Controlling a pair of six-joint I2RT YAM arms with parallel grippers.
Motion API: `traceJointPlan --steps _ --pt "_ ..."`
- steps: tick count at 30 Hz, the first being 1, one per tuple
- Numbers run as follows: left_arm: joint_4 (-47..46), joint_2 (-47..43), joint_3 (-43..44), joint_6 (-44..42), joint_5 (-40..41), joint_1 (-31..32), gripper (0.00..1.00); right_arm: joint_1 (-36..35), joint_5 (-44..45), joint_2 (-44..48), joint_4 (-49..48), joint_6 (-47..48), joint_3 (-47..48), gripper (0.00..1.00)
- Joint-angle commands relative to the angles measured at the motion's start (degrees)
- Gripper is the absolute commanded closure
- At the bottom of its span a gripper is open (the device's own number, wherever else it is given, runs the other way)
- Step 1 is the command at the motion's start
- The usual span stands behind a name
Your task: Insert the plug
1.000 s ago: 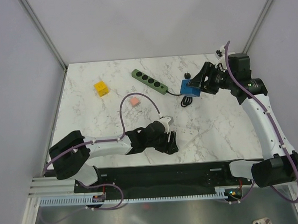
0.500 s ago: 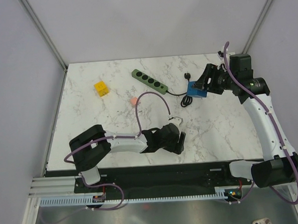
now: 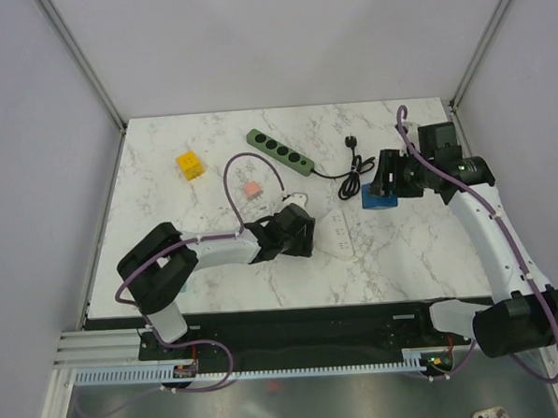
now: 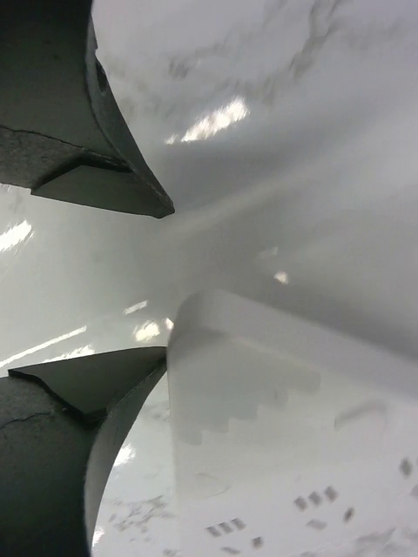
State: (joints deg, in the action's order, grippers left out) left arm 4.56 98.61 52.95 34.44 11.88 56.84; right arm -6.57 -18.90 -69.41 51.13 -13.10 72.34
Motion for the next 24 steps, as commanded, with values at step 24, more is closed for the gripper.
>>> traceJointPlan --steps 24 --pt "13.3 -32.9 -1.8 -6.0 -33.1 -26.5 0.00 -14.2 1.4 -21.2 -2.0 51.3 5.9 1.00"
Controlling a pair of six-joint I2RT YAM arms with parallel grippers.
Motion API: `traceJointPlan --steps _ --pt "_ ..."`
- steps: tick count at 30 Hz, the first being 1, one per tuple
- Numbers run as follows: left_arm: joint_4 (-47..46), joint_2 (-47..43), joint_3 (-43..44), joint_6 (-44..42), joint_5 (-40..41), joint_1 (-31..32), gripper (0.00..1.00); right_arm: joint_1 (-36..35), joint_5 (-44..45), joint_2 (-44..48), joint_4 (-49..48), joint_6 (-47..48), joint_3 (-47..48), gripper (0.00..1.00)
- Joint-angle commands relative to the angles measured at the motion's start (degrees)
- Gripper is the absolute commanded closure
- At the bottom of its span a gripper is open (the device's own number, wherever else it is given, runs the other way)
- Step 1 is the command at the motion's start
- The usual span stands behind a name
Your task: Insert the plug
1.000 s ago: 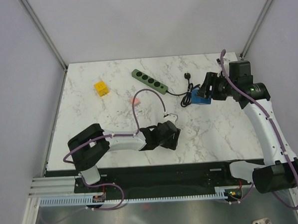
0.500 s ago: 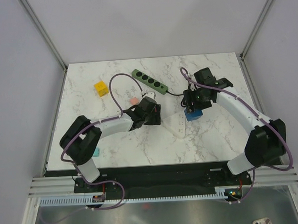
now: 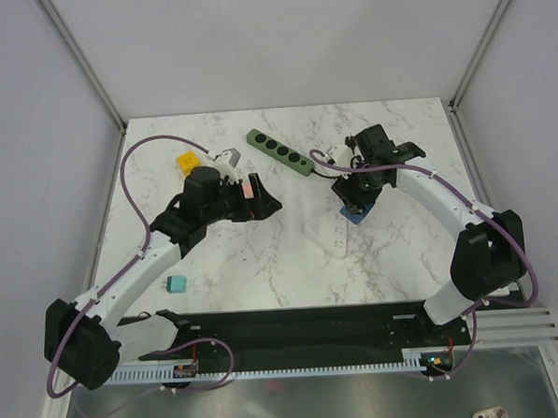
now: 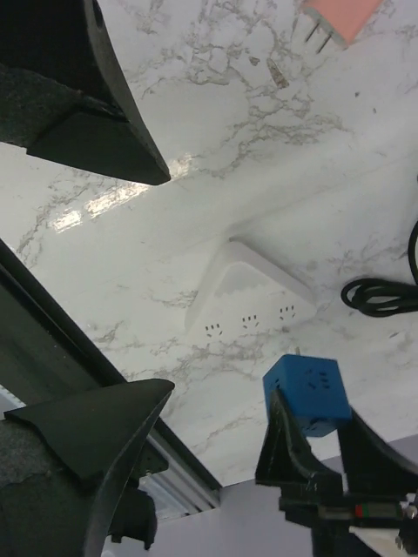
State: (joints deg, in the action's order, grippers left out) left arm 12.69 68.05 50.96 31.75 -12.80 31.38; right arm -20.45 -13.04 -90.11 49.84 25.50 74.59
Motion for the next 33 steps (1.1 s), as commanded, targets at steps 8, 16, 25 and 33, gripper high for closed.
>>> traceJointPlan --steps 8,16,25,33 --pt "8.1 -3.6 -1.1 -7.5 -10.4 -2.0 0.00 -0.1 -9.6 -3.5 4.1 29.9 6.2 1.00" --pt "10.6 -7.5 -3.1 -10.0 -9.2 -2.0 0.00 -0.1 -12.7 -6.6 4.0 36.2 4.6 1.00" --pt "11.0 -7.8 -2.8 -10.4 -8.8 -2.0 0.00 -0.1 -16.7 -7.0 3.8 39.7 3.8 1.00" --pt "11.2 -8.5 -3.0 -10.5 -8.1 -2.0 0.00 0.2 -17.6 -10.7 4.3 40.2 4.6 1.00"
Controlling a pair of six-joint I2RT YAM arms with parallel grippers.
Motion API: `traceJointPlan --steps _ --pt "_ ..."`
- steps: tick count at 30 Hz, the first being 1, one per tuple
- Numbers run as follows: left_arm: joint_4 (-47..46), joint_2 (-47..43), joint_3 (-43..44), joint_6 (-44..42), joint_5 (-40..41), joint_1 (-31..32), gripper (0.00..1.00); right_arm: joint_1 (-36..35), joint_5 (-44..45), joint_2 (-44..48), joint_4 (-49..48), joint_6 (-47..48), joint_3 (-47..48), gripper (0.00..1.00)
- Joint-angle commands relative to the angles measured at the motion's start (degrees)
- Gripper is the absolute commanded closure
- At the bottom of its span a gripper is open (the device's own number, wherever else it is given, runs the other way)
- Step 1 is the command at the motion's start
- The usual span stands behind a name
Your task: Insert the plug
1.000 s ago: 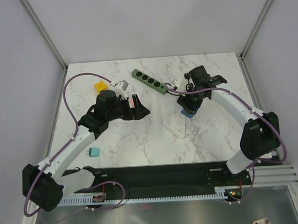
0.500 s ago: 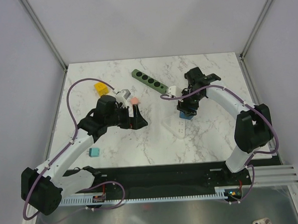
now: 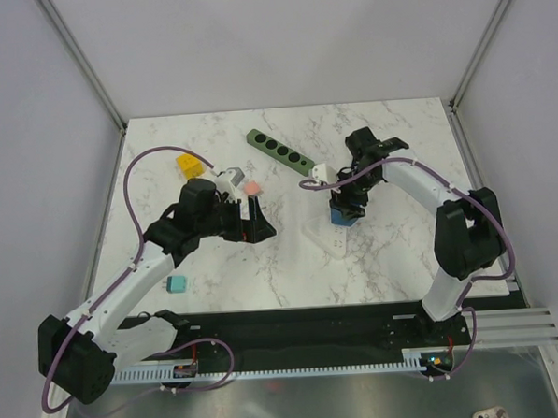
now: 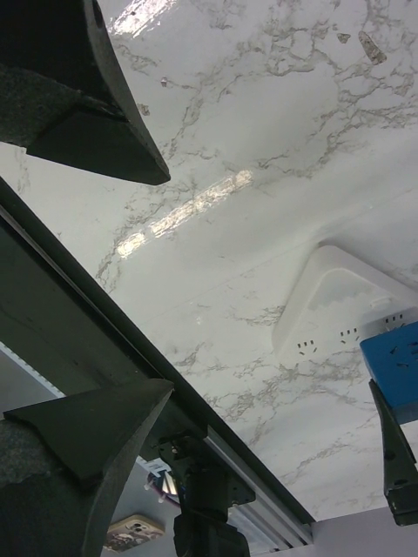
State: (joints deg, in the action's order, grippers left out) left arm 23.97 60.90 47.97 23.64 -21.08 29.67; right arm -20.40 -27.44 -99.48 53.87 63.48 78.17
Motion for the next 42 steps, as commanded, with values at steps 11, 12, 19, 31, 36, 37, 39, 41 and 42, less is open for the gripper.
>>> traceJointPlan --steps 11,12,19,31,36,37,39,41,42 --pt "-0.1 -1.8 0.1 -2.4 0.6 -0.3 0.00 0.5 -1.4 -3.0 0.7 0.6 3.6 1.00" --pt "-0.1 -1.8 0.2 -2.4 0.6 -0.3 0.00 0.4 -2.3 -3.3 0.7 0.6 3.7 1.00" --pt "-0.1 -2.1 -0.1 -2.5 1.0 -0.3 0.00 0.5 -1.7 -5.7 0.7 -1.7 6.1 1.00" --pt "0.0 -2.5 0.1 -2.2 1.3 -0.3 0.00 -0.4 2.5 -3.2 -1.9 -8.8 2.3 1.00" --pt "-0.1 -2.4 0.0 -2.1 1.4 -0.3 0.00 -0.3 3.5 -0.5 -3.5 -10.6 2.3 1.00" --pt "0.0 -2.4 0.0 -2.1 1.3 -0.3 0.00 -0.3 3.5 -0.3 -3.6 -10.7 2.6 1.00" --pt "-0.1 -2.4 0.0 -2.0 1.4 -0.3 0.00 -0.3 3.5 0.0 -3.7 -11.4 3.4 1.00" --pt "-0.1 -2.5 0.0 -2.0 1.4 -0.3 0.00 -0.3 3.6 -0.2 -3.8 -12.2 4.1 1.00" --pt "-0.1 -2.5 0.0 -2.0 1.3 -0.3 0.00 -0.3 3.5 -0.4 -3.9 -12.4 4.3 1.00"
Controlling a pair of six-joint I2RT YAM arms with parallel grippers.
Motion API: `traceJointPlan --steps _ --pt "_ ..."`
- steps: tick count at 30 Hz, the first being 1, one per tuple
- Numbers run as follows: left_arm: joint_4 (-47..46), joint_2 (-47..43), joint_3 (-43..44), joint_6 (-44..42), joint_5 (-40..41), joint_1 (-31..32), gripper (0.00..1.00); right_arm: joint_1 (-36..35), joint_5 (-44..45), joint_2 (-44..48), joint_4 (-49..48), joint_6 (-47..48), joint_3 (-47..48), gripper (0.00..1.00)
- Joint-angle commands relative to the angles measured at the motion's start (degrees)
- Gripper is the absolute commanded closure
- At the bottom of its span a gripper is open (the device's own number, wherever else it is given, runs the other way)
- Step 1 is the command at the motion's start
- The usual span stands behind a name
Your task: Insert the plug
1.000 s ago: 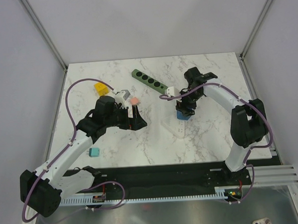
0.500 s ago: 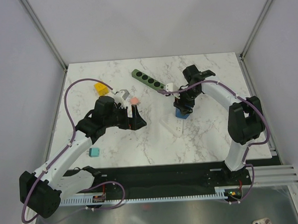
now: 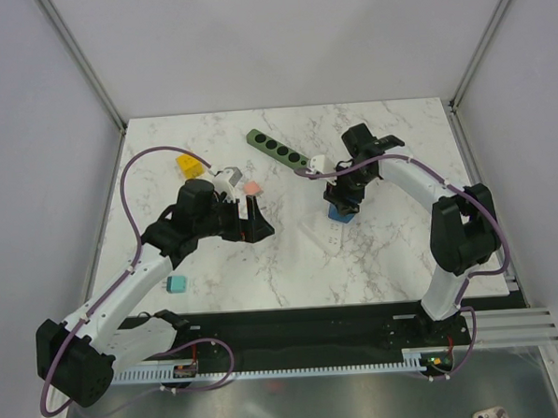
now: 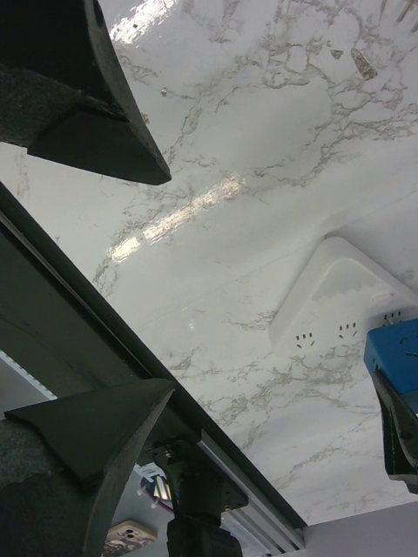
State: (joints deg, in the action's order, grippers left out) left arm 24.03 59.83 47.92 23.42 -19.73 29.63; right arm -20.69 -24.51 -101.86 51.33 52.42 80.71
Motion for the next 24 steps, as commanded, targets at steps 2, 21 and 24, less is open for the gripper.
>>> traceJointPlan --steps 2,21,24 --pt "-0.1 -1.5 0.1 -1.9 0.0 -0.3 0.00 0.0 0.5 1.6 -1.3 -2.1 2.2 1.00" --pt "0.0 -1.8 -0.1 -1.9 0.3 -0.2 0.00 1.1 -2.0 -0.2 -0.2 -3.9 4.2 1.00" --pt "-0.1 -1.7 0.0 -1.9 0.4 -0.2 0.00 1.1 -2.5 -0.7 -0.3 -4.3 4.0 1.00"
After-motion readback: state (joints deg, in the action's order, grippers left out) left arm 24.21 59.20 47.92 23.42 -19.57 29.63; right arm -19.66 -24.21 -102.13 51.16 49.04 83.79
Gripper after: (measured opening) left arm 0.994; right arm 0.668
